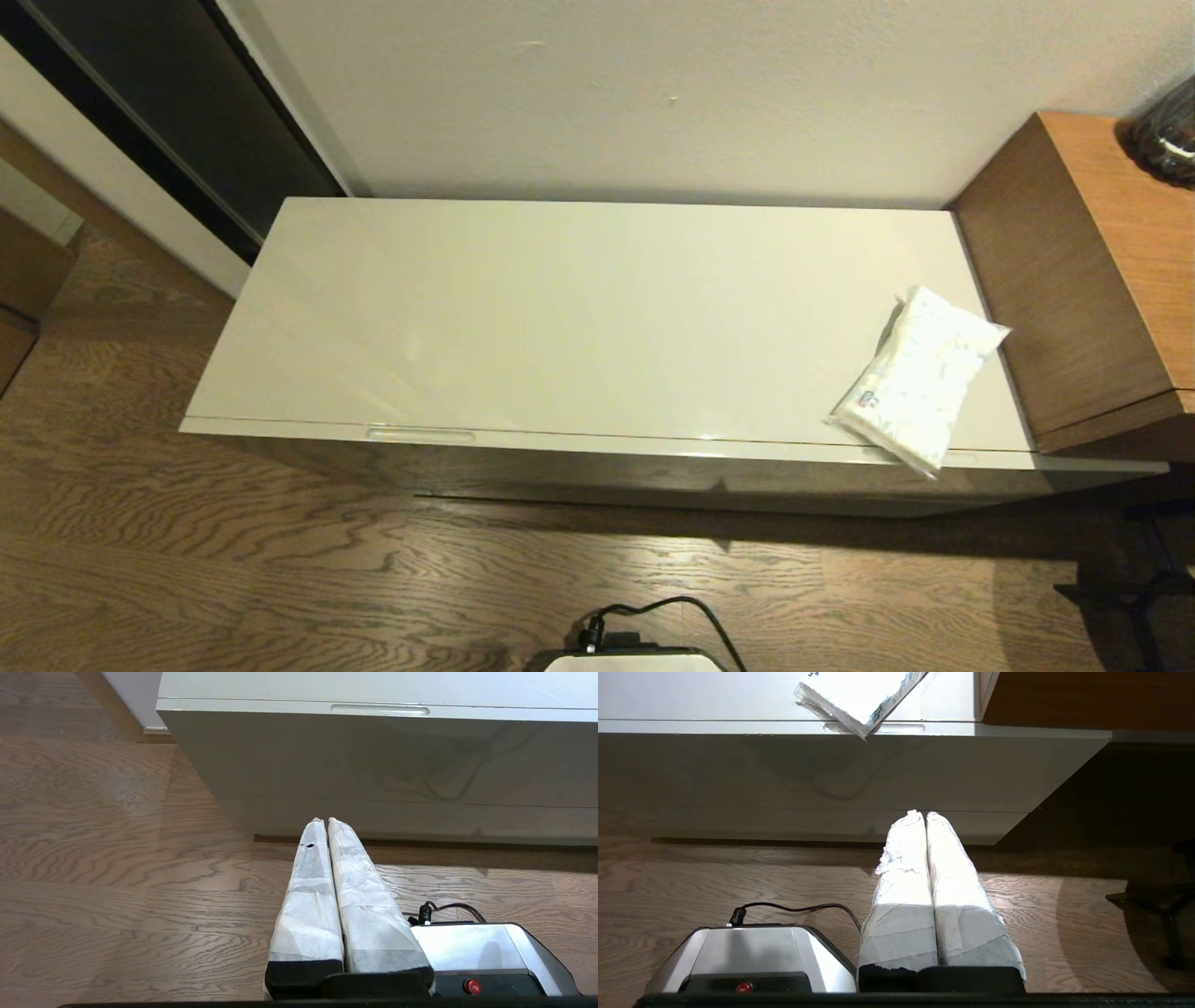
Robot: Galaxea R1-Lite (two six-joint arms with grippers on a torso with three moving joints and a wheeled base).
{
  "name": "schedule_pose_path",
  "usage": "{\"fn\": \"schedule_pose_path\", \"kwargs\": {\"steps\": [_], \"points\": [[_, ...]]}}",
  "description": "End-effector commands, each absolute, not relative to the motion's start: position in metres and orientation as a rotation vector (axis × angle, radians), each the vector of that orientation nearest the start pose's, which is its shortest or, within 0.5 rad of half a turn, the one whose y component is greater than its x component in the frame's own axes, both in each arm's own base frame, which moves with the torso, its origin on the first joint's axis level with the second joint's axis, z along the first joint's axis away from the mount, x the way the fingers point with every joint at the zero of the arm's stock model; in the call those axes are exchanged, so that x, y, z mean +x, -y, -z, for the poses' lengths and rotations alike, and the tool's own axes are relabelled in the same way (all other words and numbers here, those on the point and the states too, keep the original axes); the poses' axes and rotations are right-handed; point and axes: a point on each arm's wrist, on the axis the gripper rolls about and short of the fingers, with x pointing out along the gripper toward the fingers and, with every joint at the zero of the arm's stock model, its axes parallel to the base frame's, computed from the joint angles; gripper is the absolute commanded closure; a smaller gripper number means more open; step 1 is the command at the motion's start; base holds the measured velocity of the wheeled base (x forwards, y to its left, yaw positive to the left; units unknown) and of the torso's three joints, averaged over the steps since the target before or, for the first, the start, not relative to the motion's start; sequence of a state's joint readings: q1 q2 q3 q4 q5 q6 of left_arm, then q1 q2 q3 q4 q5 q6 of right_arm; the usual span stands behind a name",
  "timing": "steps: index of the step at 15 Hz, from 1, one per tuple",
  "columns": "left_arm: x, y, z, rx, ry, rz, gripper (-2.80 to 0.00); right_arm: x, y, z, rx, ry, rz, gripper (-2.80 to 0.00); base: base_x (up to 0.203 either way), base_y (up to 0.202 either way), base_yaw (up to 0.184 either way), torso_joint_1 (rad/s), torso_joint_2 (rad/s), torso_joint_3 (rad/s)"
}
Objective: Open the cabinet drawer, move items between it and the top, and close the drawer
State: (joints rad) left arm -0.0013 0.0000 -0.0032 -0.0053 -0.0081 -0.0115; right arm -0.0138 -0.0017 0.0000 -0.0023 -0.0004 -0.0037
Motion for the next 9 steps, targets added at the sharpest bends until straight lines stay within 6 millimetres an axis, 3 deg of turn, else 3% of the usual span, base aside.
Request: {"fn": "schedule_pose_path", "kwargs": {"steps": [1, 9], "points": [[-0.0229, 0.0001, -0.077, -0.012, 0.008, 0.009, 0.0, -0.0228, -0.0003, -0.0758, -0.003, 0.003, 0.015, 0.0, 0.0, 0.0, 0.0, 0.0, 0.0, 0.0], [-0.0229, 0.0001, -0.077, -0.012, 0.008, 0.009, 0.0, -0.0228, -0.0003, -0.0761, -0.012, 0.006, 0.014, 0.0, 0.0, 0.0, 0.0, 0.0, 0.0, 0.0]]}}
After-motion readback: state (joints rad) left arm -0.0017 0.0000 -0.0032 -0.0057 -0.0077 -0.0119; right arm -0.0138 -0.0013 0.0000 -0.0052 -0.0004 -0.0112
